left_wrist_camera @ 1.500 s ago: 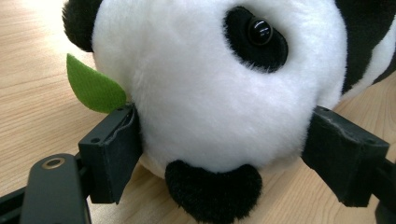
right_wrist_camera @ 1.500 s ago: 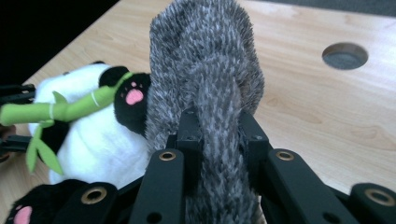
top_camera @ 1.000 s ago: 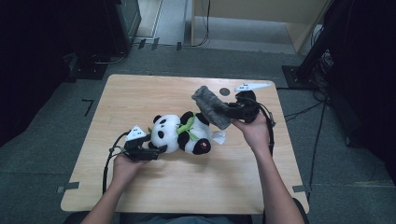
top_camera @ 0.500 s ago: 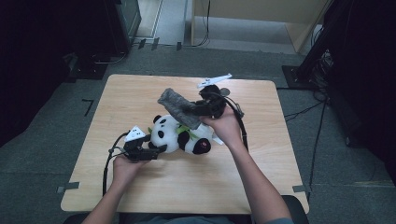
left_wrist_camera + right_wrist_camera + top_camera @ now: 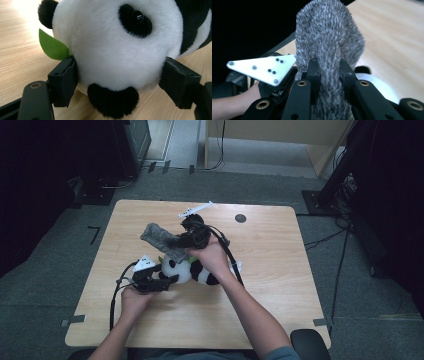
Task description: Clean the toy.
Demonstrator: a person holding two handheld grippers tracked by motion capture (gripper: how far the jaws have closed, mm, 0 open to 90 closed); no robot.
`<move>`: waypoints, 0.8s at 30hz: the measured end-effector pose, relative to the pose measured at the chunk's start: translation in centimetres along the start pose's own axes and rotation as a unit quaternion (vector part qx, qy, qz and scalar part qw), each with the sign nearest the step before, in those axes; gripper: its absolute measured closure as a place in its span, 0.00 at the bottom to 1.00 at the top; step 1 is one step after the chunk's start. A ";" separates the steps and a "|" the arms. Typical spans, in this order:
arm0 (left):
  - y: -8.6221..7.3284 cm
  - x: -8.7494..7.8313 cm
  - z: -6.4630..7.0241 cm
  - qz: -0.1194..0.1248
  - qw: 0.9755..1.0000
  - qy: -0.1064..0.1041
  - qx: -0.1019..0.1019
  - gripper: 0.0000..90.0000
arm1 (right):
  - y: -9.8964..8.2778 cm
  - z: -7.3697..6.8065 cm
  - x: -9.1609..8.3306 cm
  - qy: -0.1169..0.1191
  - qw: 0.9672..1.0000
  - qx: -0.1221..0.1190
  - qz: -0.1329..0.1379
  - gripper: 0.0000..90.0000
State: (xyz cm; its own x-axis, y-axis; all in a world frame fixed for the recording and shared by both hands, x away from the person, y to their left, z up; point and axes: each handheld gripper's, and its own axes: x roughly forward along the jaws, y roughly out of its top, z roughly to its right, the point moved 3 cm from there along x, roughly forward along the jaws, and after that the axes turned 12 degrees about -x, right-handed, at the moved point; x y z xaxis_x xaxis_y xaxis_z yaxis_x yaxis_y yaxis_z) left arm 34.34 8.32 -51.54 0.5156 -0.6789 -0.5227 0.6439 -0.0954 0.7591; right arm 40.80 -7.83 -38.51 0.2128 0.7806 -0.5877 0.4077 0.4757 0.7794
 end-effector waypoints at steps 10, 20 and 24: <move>-0.1 0.0 0.0 -0.004 1.000 0.004 0.001 0.24 | -2.4 1.9 0.8 -0.022 0.999 0.012 -0.042 0.85; -0.1 0.1 0.1 -0.010 1.000 0.006 -0.005 0.24 | -3.4 3.5 -1.4 -0.058 0.997 0.010 -0.057 0.85; -0.1 0.1 0.0 -0.010 1.000 0.006 -0.005 0.24 | -3.7 4.0 -2.1 -0.073 0.995 0.010 -0.062 0.85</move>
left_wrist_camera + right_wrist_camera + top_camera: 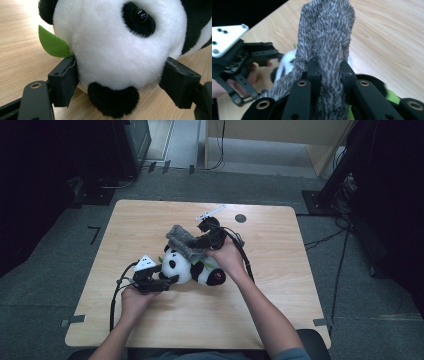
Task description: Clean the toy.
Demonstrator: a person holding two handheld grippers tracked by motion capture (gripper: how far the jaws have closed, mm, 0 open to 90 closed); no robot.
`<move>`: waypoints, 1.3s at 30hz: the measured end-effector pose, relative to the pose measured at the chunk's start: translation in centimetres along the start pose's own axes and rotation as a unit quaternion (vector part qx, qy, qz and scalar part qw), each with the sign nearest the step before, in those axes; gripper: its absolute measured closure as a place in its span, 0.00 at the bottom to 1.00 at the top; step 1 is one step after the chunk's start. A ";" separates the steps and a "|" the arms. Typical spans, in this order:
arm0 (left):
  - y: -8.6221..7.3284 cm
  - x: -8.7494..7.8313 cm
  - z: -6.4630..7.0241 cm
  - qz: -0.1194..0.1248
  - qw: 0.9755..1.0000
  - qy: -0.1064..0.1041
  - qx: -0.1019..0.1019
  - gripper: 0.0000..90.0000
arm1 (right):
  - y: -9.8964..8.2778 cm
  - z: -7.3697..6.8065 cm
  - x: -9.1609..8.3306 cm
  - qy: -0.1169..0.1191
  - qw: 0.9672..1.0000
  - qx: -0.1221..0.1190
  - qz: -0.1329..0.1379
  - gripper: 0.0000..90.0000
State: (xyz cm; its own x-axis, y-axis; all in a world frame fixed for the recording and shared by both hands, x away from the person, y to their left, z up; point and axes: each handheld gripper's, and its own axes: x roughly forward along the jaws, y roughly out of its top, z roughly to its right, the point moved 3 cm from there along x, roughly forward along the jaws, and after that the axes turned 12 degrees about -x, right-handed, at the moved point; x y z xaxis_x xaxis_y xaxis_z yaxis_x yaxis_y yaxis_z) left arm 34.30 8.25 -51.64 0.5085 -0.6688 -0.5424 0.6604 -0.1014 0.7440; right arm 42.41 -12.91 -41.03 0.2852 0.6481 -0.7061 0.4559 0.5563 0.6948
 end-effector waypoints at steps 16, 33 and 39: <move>0.0 0.0 0.0 0.001 1.000 -0.001 0.000 0.24 | -1.4 2.3 -3.9 -0.040 0.999 0.019 0.013 0.85; 0.0 0.0 0.0 0.002 1.000 -0.001 0.001 0.24 | 3.1 -2.4 -2.8 0.033 0.998 -0.015 0.059 0.86; 0.0 0.0 0.0 0.004 1.000 0.000 0.003 0.24 | 4.2 -3.8 -0.7 0.056 0.997 -0.020 0.052 0.86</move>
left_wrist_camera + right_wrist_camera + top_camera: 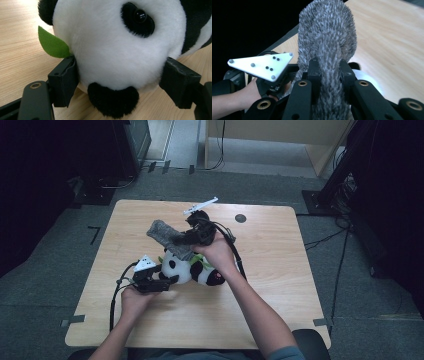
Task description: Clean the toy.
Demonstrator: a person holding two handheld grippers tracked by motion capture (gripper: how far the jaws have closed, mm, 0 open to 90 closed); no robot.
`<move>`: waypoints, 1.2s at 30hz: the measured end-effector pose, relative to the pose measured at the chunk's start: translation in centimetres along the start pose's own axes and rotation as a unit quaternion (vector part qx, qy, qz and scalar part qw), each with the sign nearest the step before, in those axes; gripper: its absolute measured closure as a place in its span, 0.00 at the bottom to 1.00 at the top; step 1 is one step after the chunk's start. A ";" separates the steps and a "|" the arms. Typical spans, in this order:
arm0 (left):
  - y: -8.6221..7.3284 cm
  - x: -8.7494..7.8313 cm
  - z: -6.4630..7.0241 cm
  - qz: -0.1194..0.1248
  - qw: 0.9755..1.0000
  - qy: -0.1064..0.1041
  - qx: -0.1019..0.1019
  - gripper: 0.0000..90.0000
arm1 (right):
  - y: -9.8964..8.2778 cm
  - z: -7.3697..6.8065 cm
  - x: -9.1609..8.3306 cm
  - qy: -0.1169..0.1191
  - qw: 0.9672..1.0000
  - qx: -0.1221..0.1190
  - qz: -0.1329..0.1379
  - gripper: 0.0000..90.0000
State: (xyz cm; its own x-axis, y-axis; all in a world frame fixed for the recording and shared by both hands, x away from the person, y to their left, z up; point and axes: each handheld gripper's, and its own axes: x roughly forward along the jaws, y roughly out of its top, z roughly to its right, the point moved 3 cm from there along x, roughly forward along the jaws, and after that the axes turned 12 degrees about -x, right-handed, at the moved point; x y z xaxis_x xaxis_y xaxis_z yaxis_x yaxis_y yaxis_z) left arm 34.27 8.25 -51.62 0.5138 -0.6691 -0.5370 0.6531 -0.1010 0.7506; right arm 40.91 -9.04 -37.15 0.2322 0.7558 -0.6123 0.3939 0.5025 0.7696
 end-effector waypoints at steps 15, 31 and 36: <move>0.0 0.0 0.0 -0.003 1.000 0.002 0.000 0.24 | -2.7 0.6 3.9 0.031 0.998 0.027 -0.055 0.86; 0.0 -0.1 0.0 -0.011 1.000 0.003 -0.006 0.31 | -5.0 3.7 -0.2 -0.025 0.997 0.046 -0.056 0.85; -0.1 -0.1 0.0 -0.010 1.000 0.003 -0.006 0.31 | -5.6 4.6 -1.6 -0.046 0.996 0.049 -0.057 0.85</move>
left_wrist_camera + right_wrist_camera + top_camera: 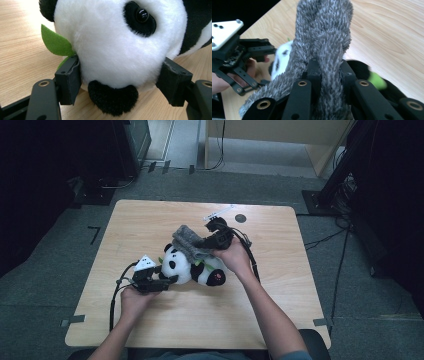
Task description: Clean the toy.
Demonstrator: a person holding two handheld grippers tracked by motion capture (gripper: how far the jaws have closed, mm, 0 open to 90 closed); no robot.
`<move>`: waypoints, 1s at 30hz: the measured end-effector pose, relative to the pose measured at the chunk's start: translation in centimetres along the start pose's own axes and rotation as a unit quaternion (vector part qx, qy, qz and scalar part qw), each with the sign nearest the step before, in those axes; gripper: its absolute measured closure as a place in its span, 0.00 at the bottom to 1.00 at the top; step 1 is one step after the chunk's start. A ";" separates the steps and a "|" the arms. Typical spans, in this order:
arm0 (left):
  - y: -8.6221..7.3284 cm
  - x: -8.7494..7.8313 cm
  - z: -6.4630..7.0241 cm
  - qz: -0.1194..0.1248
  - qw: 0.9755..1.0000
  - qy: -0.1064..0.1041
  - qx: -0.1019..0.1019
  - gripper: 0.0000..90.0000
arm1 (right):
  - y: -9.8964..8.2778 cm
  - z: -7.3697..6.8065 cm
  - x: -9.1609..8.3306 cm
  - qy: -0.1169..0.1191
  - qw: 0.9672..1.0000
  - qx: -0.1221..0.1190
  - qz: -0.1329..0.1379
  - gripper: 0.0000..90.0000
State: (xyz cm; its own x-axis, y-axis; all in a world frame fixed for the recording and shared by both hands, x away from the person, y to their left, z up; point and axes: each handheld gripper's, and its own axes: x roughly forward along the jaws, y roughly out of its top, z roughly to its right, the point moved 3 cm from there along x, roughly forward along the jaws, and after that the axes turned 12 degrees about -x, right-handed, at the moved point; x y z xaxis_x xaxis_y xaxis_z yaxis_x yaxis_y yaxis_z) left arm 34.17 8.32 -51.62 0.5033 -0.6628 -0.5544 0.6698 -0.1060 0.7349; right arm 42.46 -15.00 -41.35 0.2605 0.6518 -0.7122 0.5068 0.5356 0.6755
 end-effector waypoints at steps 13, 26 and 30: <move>0.0 0.0 -0.1 0.000 1.000 -0.002 -0.001 0.30 | -2.0 1.5 -4.4 -0.040 0.999 0.007 0.022 0.86; 0.1 0.0 0.0 0.002 1.000 -0.005 -0.002 0.28 | -2.4 -0.1 -7.0 -0.031 0.998 -0.026 0.055 0.86; 0.1 0.0 0.0 -0.001 1.000 -0.003 -0.002 0.28 | -3.5 -0.4 -6.0 -0.023 0.998 -0.044 0.041 0.86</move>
State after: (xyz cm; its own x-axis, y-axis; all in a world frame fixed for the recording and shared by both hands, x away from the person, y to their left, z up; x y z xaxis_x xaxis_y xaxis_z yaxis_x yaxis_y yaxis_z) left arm 34.26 8.33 -51.56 0.4990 -0.6675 -0.5526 0.6727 -0.1036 0.7326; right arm 38.80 -20.61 -39.34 0.3361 0.6713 -0.6606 0.4090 0.5277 0.7444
